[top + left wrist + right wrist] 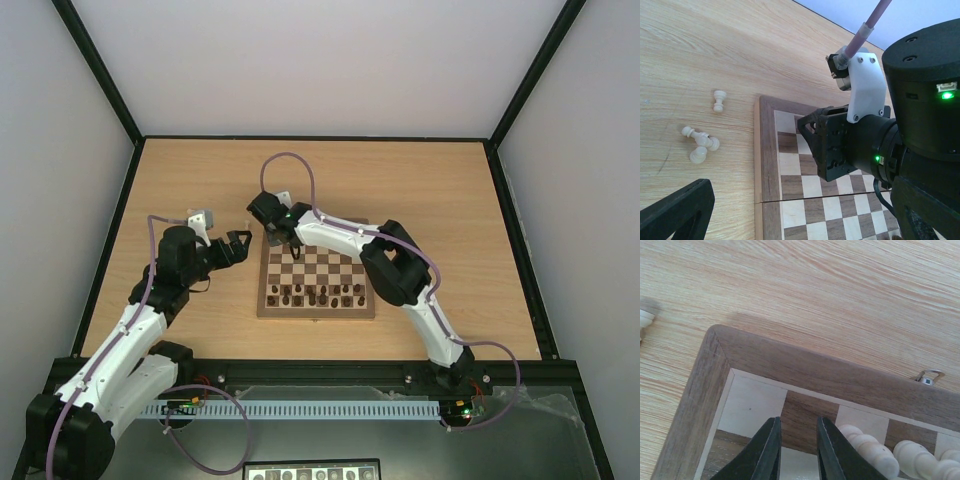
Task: Set up the chess pieces on the board
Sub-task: Move the chess piece to the chessboard.
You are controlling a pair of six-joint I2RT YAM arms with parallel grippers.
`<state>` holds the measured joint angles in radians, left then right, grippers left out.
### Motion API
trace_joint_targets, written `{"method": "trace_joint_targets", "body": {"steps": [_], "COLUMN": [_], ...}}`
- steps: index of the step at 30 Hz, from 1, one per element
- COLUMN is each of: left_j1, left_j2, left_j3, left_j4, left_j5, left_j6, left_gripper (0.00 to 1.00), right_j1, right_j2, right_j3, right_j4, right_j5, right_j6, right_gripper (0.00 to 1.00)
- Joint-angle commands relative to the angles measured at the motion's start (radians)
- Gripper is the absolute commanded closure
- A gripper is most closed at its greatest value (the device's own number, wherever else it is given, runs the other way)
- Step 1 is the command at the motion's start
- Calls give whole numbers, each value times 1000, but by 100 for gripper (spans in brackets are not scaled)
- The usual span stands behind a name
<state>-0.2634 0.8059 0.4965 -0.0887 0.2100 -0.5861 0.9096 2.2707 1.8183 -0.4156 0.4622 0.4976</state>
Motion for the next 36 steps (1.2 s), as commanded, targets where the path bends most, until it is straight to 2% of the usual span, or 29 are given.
{"method": "trace_joint_targets", "body": {"steps": [1,30,36], "left_j1": [7,7,6], "left_j2": [0,0,-4], "left_j3": [12,2,4], "left_j4": [3,9,7], "left_j5": [14,16,13], "left_j6": [7,4,2], "left_gripper": [0,1,0], "right_j1": [-2,-2,13], "right_j2": [13,5,-37], "right_j3": [29,10,-42], "right_j4": [-65,-64,19], "right_j5": [42,39,-20], "right_j6": [-2,-8,-51], "right_gripper": [78,78,71]}}
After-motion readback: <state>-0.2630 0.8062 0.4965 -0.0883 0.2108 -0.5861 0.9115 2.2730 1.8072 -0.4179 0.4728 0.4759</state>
